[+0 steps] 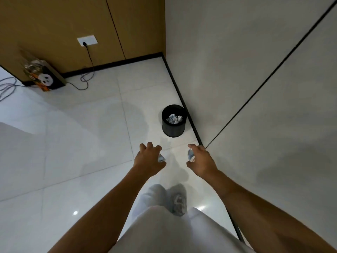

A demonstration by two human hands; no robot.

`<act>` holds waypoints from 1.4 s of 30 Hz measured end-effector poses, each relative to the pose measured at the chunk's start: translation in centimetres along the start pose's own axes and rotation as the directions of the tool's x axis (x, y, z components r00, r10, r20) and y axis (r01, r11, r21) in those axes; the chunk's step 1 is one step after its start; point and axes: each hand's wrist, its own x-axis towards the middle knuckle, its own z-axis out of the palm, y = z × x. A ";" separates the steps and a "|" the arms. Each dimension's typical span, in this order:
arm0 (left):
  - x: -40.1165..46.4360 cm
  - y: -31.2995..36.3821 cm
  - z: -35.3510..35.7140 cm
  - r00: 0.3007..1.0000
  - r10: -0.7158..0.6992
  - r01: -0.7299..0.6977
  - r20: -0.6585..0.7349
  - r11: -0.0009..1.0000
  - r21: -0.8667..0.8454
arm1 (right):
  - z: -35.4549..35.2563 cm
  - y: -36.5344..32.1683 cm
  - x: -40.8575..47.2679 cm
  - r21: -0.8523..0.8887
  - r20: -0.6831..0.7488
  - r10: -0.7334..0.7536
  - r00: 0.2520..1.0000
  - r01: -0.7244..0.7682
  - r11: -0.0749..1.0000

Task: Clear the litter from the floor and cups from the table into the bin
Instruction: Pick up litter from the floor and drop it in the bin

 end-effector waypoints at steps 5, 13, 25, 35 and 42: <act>10.0 -0.9 -2.8 0.999 -0.020 0.020 0.049 1.000 0.015 | -2.5 -1.5 9.1 0.006 0.028 -0.002 1.000 0.002 1.000; 25.8 -2.0 -8.3 0.994 -0.005 0.004 0.112 1.000 0.015 | -6.7 -4.5 23.3 0.016 0.059 0.106 0.993 -0.107 0.994; 38.8 -3.7 -8.4 0.980 -0.123 0.133 0.157 0.990 -0.050 | -6.7 -6.3 43.2 -0.011 0.162 0.058 0.985 -0.057 0.998; 47.8 -2.0 -2.2 0.955 -0.165 0.184 0.245 0.981 -0.058 | -2.5 -1.5 50.1 -0.086 0.259 0.111 0.959 -0.092 0.992; 54.5 1.5 2.9 0.954 -0.121 0.148 0.275 0.986 -0.082 | -4.3 2.7 50.7 -0.109 0.250 0.168 0.954 -0.145 0.983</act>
